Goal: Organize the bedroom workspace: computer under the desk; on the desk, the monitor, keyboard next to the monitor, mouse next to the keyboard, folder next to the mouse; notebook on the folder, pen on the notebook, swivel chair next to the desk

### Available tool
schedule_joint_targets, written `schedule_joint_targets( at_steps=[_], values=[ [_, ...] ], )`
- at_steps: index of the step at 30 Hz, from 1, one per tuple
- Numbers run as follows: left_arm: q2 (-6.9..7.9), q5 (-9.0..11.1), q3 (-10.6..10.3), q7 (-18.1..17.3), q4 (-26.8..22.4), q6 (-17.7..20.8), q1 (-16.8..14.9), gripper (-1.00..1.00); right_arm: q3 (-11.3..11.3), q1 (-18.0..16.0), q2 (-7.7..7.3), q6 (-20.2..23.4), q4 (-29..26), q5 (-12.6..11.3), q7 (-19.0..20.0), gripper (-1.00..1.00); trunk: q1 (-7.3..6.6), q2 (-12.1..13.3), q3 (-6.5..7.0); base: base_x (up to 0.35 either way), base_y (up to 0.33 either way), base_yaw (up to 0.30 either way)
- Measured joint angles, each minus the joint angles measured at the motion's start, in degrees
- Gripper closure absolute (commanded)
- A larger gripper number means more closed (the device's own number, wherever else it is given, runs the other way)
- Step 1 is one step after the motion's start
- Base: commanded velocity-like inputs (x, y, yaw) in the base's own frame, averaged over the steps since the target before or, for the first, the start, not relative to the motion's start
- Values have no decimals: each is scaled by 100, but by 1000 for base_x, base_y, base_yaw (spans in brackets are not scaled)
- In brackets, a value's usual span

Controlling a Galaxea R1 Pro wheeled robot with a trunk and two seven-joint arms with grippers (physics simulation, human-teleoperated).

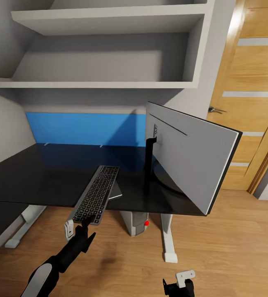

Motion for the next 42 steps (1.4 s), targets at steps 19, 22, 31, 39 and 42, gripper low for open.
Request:
schedule_joint_targets(
  at_steps=[19,22,31,39,42],
  values=[
    [0,-2,8,0,41,0,0,-100,5,0,3,0,-2,-2,-1,-100,0,0,0,1,-1,0],
    [-64,4,72,-5,-24,-38,18,-100,28,65,68,-24,62,18,61,-100,0,0,0,0,0,0],
    [-71,15,236,3,-89,6,16,-100,23,70,312,-19,153,19,59,-100,0,0,0,0,0,0],
    [-4,18,268,6,-90,15,19,-100,21,70,345,-18,162,19,59,-100,0,0,0,0,0,0],
    [2,19,270,7,-90,16,18,-100,19,70,348,-18,163,19,58,-100,0,0,0,0,0,0]
  ],
)
